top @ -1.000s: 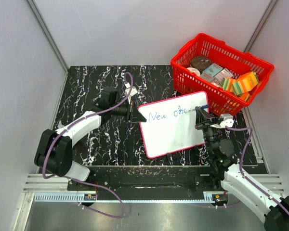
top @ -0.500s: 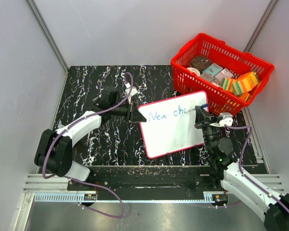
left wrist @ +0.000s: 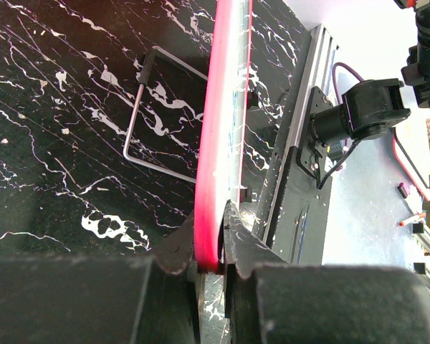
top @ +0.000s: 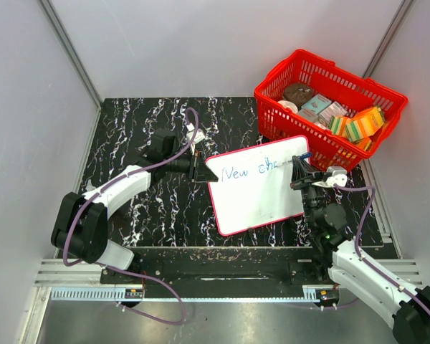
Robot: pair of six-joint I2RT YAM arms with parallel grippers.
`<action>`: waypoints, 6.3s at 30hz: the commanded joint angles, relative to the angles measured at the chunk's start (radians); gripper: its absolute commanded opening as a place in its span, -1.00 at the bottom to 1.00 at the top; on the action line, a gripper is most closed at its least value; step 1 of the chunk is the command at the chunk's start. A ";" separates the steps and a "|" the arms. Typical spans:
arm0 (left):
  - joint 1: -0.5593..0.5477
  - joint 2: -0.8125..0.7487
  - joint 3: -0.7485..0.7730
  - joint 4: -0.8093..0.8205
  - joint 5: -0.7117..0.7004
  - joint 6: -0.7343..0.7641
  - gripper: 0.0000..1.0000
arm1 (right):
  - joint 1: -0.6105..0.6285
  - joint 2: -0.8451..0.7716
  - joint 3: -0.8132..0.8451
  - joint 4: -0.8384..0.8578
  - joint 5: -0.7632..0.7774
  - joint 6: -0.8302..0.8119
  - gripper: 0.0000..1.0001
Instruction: Write a sentence on the whiteboard
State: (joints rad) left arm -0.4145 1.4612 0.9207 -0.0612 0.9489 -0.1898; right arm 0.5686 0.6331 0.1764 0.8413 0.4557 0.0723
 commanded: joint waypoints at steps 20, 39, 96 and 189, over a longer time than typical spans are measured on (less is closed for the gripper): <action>-0.033 0.036 -0.020 -0.083 -0.222 0.251 -1.00 | -0.004 0.033 0.052 0.073 0.024 -0.042 -1.00; -0.037 0.034 -0.017 -0.091 -0.226 0.253 -1.00 | -0.003 -0.009 0.023 0.024 0.023 -0.020 -1.00; -0.047 0.037 -0.017 -0.109 -0.257 0.263 -1.00 | -0.004 -0.049 0.046 0.068 0.034 -0.066 -1.00; -0.061 0.045 -0.013 -0.129 -0.282 0.276 -1.00 | -0.004 -0.092 -0.071 -0.027 0.074 0.004 -1.00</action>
State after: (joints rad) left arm -0.4503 1.4612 0.9424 -0.0807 0.8974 -0.1719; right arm 0.5686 0.5724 0.1253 0.8722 0.4965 0.0513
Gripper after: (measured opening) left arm 0.148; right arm 0.057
